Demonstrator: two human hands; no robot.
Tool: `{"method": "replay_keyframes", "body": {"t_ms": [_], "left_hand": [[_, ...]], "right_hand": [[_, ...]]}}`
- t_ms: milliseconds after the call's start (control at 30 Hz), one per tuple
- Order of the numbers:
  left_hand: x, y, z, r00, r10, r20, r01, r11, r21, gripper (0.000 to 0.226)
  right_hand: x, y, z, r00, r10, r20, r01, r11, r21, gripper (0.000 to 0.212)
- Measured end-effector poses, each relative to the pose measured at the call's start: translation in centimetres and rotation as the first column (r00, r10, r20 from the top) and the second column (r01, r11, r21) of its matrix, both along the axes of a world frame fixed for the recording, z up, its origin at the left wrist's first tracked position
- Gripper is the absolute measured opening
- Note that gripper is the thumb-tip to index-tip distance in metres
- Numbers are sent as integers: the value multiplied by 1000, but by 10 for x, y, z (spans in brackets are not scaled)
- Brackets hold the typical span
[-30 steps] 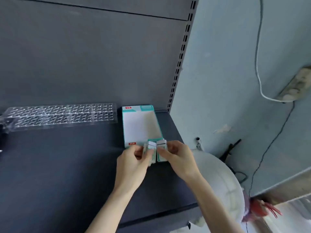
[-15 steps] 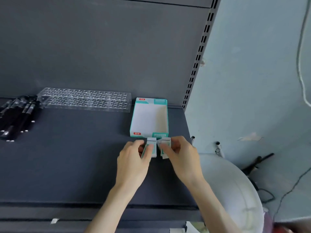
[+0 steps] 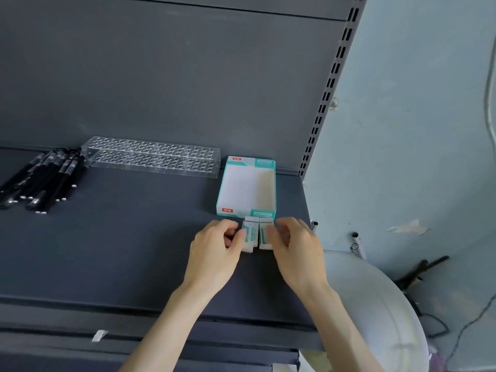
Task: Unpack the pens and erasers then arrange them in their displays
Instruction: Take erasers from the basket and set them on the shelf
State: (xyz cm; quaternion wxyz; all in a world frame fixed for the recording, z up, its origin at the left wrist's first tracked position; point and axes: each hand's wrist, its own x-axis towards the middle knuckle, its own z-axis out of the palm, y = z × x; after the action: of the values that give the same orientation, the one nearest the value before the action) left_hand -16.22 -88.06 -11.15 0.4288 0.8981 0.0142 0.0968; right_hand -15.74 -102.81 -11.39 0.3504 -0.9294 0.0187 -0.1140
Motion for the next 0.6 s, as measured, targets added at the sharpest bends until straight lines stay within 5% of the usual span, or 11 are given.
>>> {"method": "replay_keyframes", "body": {"t_ms": [267, 600], "left_hand": [[-18, 54, 21, 989, -70, 129, 54, 991, 125, 20], [-66, 182, 56, 955, 90, 283, -160, 960, 232, 27]], "right_hand": [[-3, 22, 37, 979, 159, 126, -150, 986, -79, 24], [-20, 150, 58, 909, 375, 184, -353, 925, -142, 25]]}}
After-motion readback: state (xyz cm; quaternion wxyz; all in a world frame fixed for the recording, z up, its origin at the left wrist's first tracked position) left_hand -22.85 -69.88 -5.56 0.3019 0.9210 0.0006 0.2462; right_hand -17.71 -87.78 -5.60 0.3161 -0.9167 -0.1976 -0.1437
